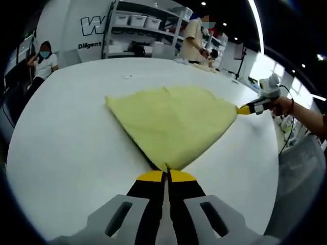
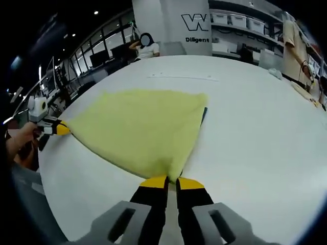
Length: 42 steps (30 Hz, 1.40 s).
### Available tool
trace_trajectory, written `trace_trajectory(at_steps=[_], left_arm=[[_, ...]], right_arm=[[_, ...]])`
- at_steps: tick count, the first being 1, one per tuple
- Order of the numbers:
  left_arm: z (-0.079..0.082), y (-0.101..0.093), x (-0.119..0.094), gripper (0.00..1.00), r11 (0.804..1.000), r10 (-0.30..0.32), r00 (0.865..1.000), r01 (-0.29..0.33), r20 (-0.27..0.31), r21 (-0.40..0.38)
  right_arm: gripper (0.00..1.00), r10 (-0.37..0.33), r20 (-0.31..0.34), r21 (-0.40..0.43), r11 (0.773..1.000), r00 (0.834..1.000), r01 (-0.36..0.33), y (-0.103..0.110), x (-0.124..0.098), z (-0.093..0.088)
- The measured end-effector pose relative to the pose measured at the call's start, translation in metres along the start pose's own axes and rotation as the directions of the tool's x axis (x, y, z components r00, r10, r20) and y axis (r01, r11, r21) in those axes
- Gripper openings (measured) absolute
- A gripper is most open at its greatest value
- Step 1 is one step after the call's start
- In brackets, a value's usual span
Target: Fold the garment on the visible template until the final outline fits inside the template.
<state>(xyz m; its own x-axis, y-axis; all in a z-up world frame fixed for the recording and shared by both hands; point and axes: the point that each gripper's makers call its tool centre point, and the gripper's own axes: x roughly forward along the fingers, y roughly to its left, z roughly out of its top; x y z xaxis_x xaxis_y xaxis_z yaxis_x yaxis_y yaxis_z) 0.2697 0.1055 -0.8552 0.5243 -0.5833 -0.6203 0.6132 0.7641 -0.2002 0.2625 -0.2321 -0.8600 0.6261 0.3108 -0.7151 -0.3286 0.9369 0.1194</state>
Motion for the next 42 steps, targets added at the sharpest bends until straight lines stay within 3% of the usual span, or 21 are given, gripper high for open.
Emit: trace_trajectory(at_steps=[5,19,22,31,34,36,39,42], left_arm=[[-0.002,0.004,-0.004,0.00,0.990,0.019,0.998,-0.011,-0.057,0.141],[-0.004,0.004,-0.004,0.00,0.984,0.017,0.997,-0.002,-0.079,0.178],[-0.004,0.004,-0.004,0.00,0.984,0.018,0.997,-0.004,-0.080,0.176],[-0.005,0.005,-0.005,0.00,0.990,0.028,0.996,-0.015,-0.084,0.143],[-0.007,0.006,-0.009,0.00,0.993,0.028,0.995,-0.017,-0.094,0.114],[-0.011,0.008,-0.015,0.00,0.998,0.039,0.993,-0.033,-0.111,0.051],[-0.014,0.008,-0.021,0.08,0.999,0.042,0.992,-0.042,-0.121,0.005],[-0.006,0.003,-0.026,0.17,0.997,0.027,0.996,-0.032,-0.085,-0.063]], right_arm=[[0.00,-0.003,-0.001,-0.003,1.000,1.000,0.003,-0.002,-0.001,0.000],[0.00,-0.013,-0.036,0.015,1.000,0.999,0.014,-0.006,-0.005,-0.009],[0.00,-0.035,-0.060,-0.012,0.999,0.998,0.035,-0.010,-0.007,-0.014],[0.00,-0.037,-0.057,-0.007,0.999,0.998,0.037,-0.006,-0.011,-0.014],[0.00,-0.039,-0.070,0.049,0.998,0.997,0.043,-0.005,-0.013,-0.017],[0.00,-0.033,-0.047,0.113,0.993,0.998,0.038,-0.002,-0.016,-0.015],[0.13,-0.014,-0.027,0.187,0.982,1.000,0.019,0.001,-0.020,-0.011],[0.20,-0.010,-0.005,0.202,0.979,1.000,0.011,0.002,-0.022,-0.007]])
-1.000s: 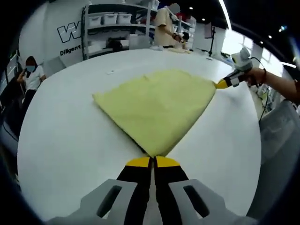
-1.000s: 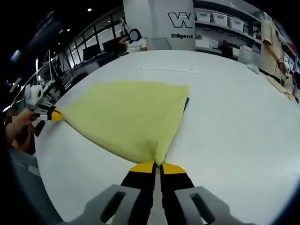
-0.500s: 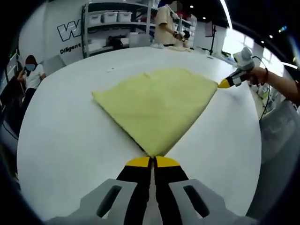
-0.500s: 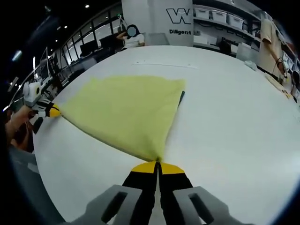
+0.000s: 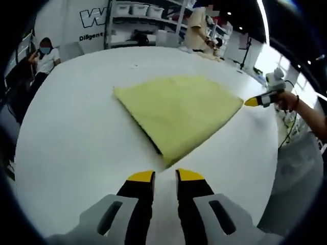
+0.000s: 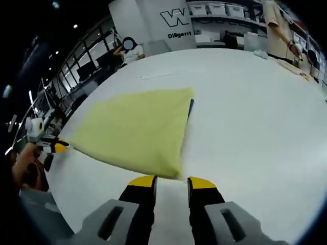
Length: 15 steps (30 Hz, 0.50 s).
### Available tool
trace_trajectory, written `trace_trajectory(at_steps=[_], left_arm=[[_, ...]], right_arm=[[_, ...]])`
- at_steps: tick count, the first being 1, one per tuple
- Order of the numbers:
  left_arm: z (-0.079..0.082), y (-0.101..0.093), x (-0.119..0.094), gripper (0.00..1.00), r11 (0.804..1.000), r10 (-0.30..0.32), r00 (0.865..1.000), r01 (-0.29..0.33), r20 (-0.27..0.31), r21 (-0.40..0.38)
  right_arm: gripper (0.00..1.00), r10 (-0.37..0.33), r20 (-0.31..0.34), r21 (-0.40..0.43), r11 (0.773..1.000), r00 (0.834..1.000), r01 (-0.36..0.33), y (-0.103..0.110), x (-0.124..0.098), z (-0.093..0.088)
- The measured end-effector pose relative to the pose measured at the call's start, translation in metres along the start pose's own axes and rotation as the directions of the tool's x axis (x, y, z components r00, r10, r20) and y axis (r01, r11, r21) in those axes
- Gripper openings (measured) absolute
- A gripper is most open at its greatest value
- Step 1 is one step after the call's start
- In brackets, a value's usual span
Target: Fold the garment on the visible template until the final outline fits inside the template.
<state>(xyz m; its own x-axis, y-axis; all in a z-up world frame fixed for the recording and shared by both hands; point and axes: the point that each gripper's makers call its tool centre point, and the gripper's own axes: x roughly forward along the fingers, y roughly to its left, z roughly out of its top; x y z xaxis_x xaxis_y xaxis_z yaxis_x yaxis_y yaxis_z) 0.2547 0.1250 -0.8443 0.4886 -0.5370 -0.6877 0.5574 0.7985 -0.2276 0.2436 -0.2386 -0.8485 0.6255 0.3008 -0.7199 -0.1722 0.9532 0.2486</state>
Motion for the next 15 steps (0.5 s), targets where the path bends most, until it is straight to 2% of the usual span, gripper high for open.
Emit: trace_trajectory(at_steps=[5,8,13,15], left_arm=[[0.019,-0.008,-0.002,0.31,0.987,-0.016,0.997,0.028,0.077,-0.159],[0.029,-0.010,0.003,0.39,0.980,-0.005,0.993,0.028,0.115,-0.197],[0.029,-0.005,0.017,0.36,0.965,0.012,0.995,0.015,0.101,-0.261],[0.027,-0.002,0.021,0.31,0.959,0.025,0.995,0.004,0.097,-0.285]], right_arm=[[0.24,0.001,0.030,0.026,1.000,1.000,-0.002,0.006,0.000,0.010],[0.28,0.000,0.040,0.032,0.999,0.999,-0.002,0.008,0.003,0.014],[0.21,-0.007,0.034,0.047,0.999,0.999,0.006,0.008,0.011,0.017],[0.16,-0.022,0.024,0.058,0.998,0.999,0.021,0.005,0.014,0.016]])
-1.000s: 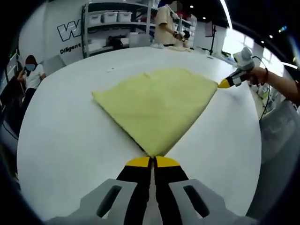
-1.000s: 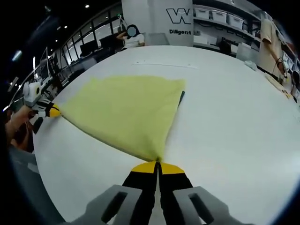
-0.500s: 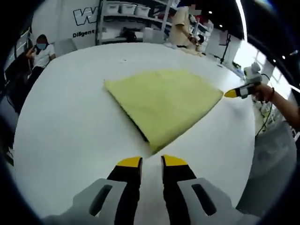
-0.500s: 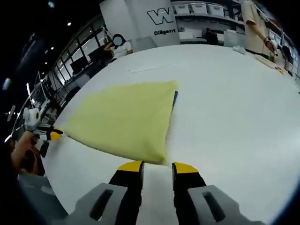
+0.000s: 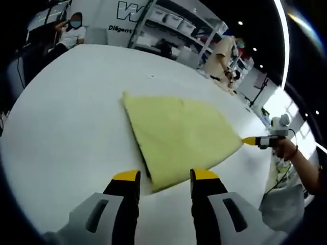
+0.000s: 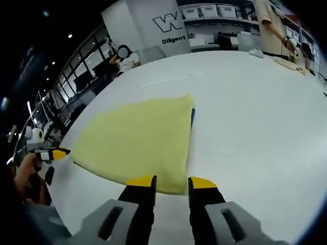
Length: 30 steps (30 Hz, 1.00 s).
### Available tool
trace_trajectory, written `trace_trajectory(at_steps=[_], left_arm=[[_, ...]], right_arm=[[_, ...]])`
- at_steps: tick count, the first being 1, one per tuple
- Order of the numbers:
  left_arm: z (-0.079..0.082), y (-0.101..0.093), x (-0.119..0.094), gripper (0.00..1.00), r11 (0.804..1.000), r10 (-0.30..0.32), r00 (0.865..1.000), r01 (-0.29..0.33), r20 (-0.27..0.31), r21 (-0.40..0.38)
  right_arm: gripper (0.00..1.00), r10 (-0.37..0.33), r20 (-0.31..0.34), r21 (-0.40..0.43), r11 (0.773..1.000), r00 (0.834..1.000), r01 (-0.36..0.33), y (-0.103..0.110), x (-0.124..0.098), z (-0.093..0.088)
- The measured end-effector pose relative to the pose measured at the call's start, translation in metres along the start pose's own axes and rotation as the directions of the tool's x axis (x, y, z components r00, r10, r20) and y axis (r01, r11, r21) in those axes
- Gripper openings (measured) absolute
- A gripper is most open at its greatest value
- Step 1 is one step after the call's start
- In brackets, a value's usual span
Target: Fold the garment on the visible template until the final outline fits inside the template.
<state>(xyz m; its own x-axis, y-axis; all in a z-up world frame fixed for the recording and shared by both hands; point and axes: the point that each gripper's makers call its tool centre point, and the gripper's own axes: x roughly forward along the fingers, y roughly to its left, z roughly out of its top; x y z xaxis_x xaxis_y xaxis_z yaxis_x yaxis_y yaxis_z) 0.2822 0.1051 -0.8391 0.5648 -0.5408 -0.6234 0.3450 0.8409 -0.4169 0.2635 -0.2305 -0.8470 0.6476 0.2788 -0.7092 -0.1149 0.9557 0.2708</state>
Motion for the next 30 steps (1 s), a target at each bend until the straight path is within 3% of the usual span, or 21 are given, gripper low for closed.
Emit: trace_trajectory(at_steps=[6,11,18,30], left_arm=[[0.001,0.001,0.004,0.12,0.999,-0.006,1.000,0.006,-0.008,-0.050],[-0.003,0.007,0.005,0.00,0.999,0.018,0.999,-0.019,-0.027,-0.034],[-0.010,0.009,0.007,0.00,1.000,0.030,0.998,-0.030,-0.049,0.010],[-0.016,0.012,-0.001,0.00,0.997,0.048,0.997,-0.045,-0.068,0.057]], right_arm=[[0.03,-0.032,-0.013,0.015,0.999,0.999,0.032,-0.009,0.006,-0.002],[0.01,-0.031,-0.019,-0.026,0.999,0.999,0.030,-0.011,0.008,-0.002],[0.00,-0.050,-0.034,-0.094,0.994,0.998,0.046,-0.010,0.008,-0.004],[0.00,-0.038,-0.061,-0.119,0.992,0.997,0.030,-0.007,0.003,-0.013]])
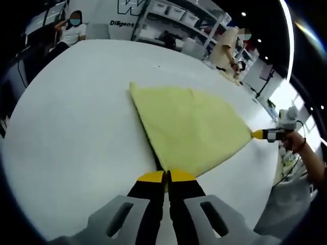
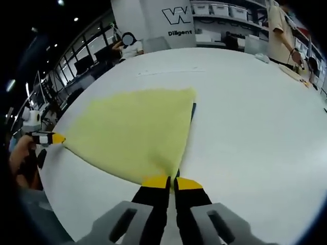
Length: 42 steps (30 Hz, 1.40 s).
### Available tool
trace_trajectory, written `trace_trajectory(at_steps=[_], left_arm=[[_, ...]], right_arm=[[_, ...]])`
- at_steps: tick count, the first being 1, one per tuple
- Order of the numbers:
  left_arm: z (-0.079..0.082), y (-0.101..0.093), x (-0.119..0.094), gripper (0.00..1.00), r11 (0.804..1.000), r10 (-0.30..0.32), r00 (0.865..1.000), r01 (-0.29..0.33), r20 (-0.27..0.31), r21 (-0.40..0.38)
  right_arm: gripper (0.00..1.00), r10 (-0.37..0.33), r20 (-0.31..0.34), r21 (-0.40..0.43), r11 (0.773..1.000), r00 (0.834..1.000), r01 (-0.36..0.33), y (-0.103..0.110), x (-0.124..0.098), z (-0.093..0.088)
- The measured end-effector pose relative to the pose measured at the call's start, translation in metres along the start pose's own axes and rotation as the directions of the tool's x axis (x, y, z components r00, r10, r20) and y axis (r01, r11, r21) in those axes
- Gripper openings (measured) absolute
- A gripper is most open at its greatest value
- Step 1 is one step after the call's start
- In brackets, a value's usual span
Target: Fold the garment on the visible template until the final outline fits inside the template.
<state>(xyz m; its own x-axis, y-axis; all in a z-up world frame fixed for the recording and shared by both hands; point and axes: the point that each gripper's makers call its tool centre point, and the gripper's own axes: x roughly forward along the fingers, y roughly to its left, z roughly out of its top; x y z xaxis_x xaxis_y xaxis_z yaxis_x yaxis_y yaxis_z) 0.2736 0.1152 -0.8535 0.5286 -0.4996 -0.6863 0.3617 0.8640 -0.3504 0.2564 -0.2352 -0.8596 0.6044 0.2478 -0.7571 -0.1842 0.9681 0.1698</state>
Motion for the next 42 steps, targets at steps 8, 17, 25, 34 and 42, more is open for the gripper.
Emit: trace_trajectory(at_steps=[8,17,25,34,42], left_arm=[[-0.011,0.001,-0.010,0.00,1.000,0.016,1.000,-0.016,-0.017,0.009],[-0.025,0.006,-0.021,0.00,1.000,0.016,0.999,-0.016,-0.029,-0.005],[-0.032,0.005,-0.027,0.00,1.000,0.013,0.999,-0.013,-0.039,0.003],[-0.035,0.006,-0.028,0.00,1.000,0.015,0.999,-0.014,-0.046,0.025],[-0.021,0.000,-0.031,0.29,0.999,0.009,1.000,-0.009,0.022,0.042]], right_arm=[[0.00,0.020,-0.030,-0.026,0.999,0.999,-0.020,0.010,-0.007,-0.011],[0.00,0.037,-0.048,-0.036,0.999,0.998,-0.038,0.021,-0.013,-0.026],[0.00,0.033,-0.059,-0.050,0.998,0.998,-0.036,0.027,-0.016,-0.033],[0.00,0.038,-0.073,-0.058,0.997,0.997,-0.042,0.029,-0.018,-0.037],[0.16,0.040,-0.015,-0.012,0.999,0.999,-0.040,0.032,-0.023,-0.028]])
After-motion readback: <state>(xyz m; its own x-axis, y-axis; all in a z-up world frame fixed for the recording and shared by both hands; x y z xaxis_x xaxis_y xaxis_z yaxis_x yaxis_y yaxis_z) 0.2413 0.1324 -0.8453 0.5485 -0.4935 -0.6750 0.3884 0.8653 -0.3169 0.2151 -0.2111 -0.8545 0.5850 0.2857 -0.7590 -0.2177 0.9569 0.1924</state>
